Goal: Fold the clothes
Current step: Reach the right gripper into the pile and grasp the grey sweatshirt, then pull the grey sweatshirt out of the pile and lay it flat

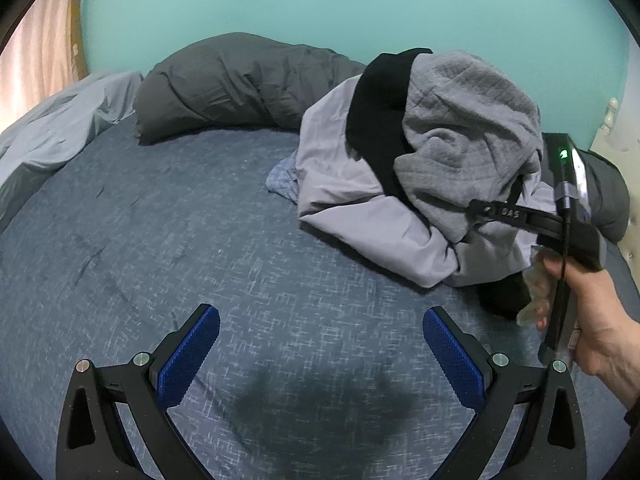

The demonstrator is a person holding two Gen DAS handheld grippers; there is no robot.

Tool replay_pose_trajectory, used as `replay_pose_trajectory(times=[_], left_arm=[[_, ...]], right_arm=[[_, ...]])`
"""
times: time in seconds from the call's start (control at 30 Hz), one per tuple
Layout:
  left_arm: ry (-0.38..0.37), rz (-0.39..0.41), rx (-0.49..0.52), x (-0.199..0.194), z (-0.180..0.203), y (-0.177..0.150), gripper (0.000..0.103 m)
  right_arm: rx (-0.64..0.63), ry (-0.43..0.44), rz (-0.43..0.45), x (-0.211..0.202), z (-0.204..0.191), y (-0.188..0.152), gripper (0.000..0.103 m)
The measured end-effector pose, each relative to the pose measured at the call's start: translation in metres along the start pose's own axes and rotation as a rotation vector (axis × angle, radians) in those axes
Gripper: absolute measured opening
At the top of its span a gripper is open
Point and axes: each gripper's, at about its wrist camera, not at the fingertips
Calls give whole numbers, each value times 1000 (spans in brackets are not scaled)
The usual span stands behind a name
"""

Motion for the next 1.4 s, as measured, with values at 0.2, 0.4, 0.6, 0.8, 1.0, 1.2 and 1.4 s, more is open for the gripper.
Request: replay_pose_trajectory(times=[0.2,0.4,0.6,0.8,1.0,1.2,1.4], left_arm=[[8,10,-2,-11,-2,-19,103],[3,27,7,-39,3,-39,103],[-2,65,1,-81,7,-60,103],[-6,108,4,-139,10,-80,103],[-10,126,16,-201,8,-105,103],[-42,117,14,-246,5,-134,103],[-102,118,37,-281,10,-155,103]], right_arm=[[-51,71,77,-51,-5,-17,5],[-95,133,120,-103,-12,-36,5],[-118,174,162,-163,-19,-62,4],[-124,194,206,-237,-29,-87,4],[-103,221,226,-319,-38,-122,4],[-115,256,219,-382,-55,-156,4],[-110,308,189,-428,-68,-191,4]])
Point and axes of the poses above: each gripper's, at about its wrist camera, not at the fingertips, and x roughly the way its jaws point, z to its right, y to its top, and after that the axes turned 6 degrees about x, right-handed
